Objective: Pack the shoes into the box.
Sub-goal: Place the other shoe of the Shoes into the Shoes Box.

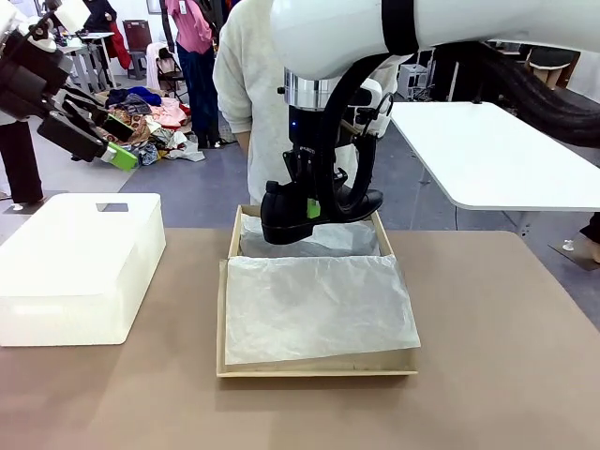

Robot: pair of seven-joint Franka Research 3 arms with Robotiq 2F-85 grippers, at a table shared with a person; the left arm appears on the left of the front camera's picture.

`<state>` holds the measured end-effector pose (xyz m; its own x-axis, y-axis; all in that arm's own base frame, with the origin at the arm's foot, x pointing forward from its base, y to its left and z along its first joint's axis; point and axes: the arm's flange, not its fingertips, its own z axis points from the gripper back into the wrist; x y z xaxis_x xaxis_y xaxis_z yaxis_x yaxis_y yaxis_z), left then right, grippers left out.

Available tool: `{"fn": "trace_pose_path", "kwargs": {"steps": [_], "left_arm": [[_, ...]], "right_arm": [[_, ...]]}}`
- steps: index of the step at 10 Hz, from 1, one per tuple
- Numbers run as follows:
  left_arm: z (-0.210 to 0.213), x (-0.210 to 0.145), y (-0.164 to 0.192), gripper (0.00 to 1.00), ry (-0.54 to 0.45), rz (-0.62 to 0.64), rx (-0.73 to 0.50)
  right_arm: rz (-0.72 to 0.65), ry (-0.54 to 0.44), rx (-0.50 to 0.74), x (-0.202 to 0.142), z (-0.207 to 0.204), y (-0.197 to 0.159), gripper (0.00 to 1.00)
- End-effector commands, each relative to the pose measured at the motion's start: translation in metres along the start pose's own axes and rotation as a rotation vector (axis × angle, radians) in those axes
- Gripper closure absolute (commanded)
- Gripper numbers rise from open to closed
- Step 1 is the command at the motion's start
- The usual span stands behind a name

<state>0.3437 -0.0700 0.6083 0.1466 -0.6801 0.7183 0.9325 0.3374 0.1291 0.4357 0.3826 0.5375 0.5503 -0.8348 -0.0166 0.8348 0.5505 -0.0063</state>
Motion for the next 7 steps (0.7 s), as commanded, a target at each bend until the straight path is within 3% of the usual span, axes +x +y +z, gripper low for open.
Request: {"fn": "trace_pose_path", "kwargs": {"steps": [1,2,4,7], "left_arm": [[0.000,0.000,0.000,0.00,-0.015,-0.009,-0.010],[0.000,0.000,0.000,0.00,-0.015,-0.009,-0.010],[0.000,0.000,0.000,0.00,-0.015,-0.009,-0.010],[0.000,0.000,0.000,0.00,-0.015,-0.009,-0.010]], "right_arm": [[-0.003,-0.004,0.012,0.001,0.007,-0.003,1.00],[0.000,0.000,0.000,0.000,0.000,0.000,1.00],[-0.227,-0.106,0.029,-0.008,-0.005,0.011,1.00],[-0.332,-0.099,0.016,-0.020,-0.019,0.015,1.00]]}}
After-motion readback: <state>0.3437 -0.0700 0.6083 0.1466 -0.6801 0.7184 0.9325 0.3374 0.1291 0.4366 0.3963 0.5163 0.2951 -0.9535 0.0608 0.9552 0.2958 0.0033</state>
